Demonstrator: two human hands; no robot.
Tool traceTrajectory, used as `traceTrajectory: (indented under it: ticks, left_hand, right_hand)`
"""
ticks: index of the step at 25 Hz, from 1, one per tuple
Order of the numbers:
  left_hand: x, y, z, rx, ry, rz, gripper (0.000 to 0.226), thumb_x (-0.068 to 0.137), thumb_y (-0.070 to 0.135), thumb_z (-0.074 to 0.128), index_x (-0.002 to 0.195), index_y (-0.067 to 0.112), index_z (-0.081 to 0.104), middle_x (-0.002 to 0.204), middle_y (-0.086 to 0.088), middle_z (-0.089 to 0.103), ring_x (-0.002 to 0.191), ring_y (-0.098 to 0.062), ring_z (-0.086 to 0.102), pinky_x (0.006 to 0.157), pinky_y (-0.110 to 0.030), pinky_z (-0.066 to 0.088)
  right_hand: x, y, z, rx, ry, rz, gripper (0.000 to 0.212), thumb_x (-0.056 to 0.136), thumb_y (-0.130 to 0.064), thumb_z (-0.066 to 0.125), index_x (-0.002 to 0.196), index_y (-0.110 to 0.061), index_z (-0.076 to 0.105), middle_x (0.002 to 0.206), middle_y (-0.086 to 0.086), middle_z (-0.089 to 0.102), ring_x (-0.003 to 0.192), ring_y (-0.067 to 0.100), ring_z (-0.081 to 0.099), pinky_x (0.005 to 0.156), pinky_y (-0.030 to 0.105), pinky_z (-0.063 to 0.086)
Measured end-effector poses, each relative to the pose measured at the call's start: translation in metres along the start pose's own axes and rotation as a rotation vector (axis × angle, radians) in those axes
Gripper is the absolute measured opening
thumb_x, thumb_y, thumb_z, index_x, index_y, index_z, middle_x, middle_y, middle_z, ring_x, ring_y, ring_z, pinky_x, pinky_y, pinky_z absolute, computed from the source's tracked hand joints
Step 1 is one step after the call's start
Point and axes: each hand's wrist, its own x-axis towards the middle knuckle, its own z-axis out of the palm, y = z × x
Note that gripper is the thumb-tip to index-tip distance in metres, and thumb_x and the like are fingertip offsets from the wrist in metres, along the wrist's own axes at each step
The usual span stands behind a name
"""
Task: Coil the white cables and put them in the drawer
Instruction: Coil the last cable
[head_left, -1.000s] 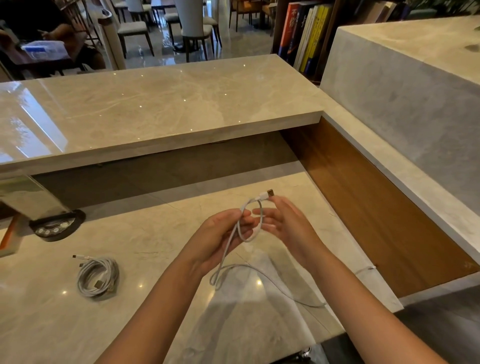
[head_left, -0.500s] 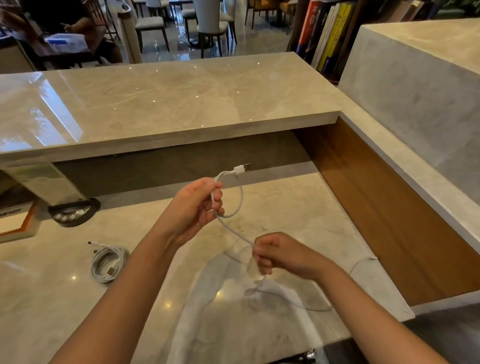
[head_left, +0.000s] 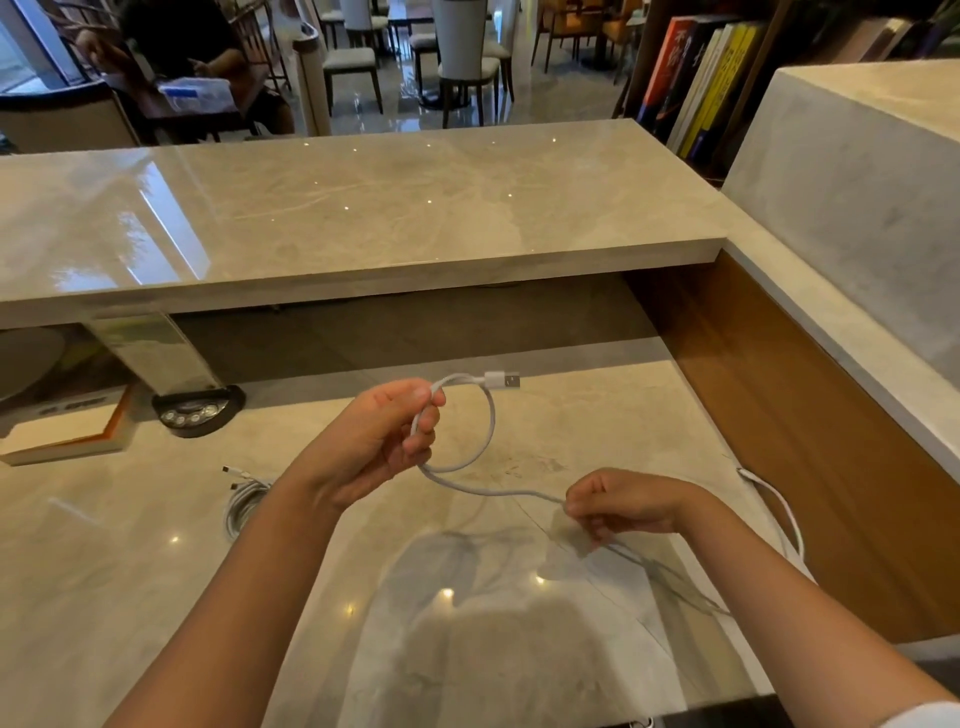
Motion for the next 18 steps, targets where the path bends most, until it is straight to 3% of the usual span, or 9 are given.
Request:
traceTrajectory:
  ticks: [2, 5, 8, 12, 15, 18]
  left_hand:
    - [0.000, -0.007, -0.002, 0.174, 0.023, -0.074, 0.024, 0.095, 0.009, 0.042, 0.080, 0.007, 0.060, 0.054, 0.001, 0.055, 0.042, -0.006, 0.044, 0.046, -0.016, 0.042]
    - [0.004, -0.020, -0.002, 0.206, 0.047, -0.143, 0.024, 0.096, 0.009, 0.042, 0.082, 0.005, 0.061, 0.057, -0.001, 0.059, 0.045, -0.008, 0.047, 0.047, -0.017, 0.044]
    - [0.011, -0.034, 0.001, 0.250, 0.171, -0.154, 0.026, 0.096, 0.011, 0.045, 0.079, 0.007, 0.064, 0.062, -0.004, 0.060, 0.049, -0.010, 0.050, 0.052, -0.020, 0.046]
    - [0.016, -0.050, 0.011, 0.221, 0.366, -0.039, 0.022, 0.094, 0.009, 0.048, 0.079, 0.004, 0.064, 0.067, -0.008, 0.060, 0.054, -0.014, 0.052, 0.052, -0.018, 0.047]
    - [0.017, -0.056, 0.021, 0.125, 0.401, 0.029, 0.019, 0.093, 0.011, 0.050, 0.083, 0.005, 0.066, 0.072, -0.006, 0.067, 0.057, -0.010, 0.062, 0.054, -0.019, 0.051]
    - [0.018, -0.055, 0.025, -0.113, 0.365, 0.017, 0.019, 0.094, 0.011, 0.048, 0.093, 0.005, 0.066, 0.086, -0.007, 0.075, 0.076, -0.013, 0.071, 0.062, -0.022, 0.057]
  right_hand:
    - [0.000, -0.021, -0.005, -0.020, 0.229, 0.077, 0.029, 0.083, -0.034, 0.065, 0.066, -0.015, 0.052, 0.057, 0.001, 0.040, 0.047, 0.010, 0.035, 0.050, 0.025, 0.032]
    - [0.005, -0.063, 0.001, 0.165, 0.441, 0.095, 0.019, 0.091, -0.018, 0.056, 0.076, -0.008, 0.055, 0.058, 0.001, 0.036, 0.045, 0.009, 0.028, 0.039, 0.019, 0.026]
    - [0.001, -0.098, 0.018, 0.400, 0.465, -0.036, 0.024, 0.095, -0.008, 0.039, 0.087, -0.001, 0.060, 0.057, 0.001, 0.038, 0.044, 0.008, 0.030, 0.038, 0.017, 0.029]
    - [-0.006, -0.116, 0.057, 0.492, 0.440, -0.222, 0.020, 0.087, 0.007, 0.045, 0.094, 0.001, 0.063, 0.064, 0.007, 0.053, 0.046, 0.009, 0.047, 0.046, 0.018, 0.048]
    - [-0.004, -0.107, 0.091, 0.414, 0.487, -0.252, 0.008, 0.087, -0.001, 0.056, 0.088, -0.005, 0.062, 0.069, 0.010, 0.067, 0.053, 0.013, 0.063, 0.056, 0.023, 0.058]
    - [0.001, -0.095, 0.106, 0.353, 0.556, -0.247, 0.010, 0.087, -0.015, 0.062, 0.081, -0.007, 0.065, 0.067, 0.008, 0.069, 0.053, 0.017, 0.065, 0.056, 0.026, 0.056]
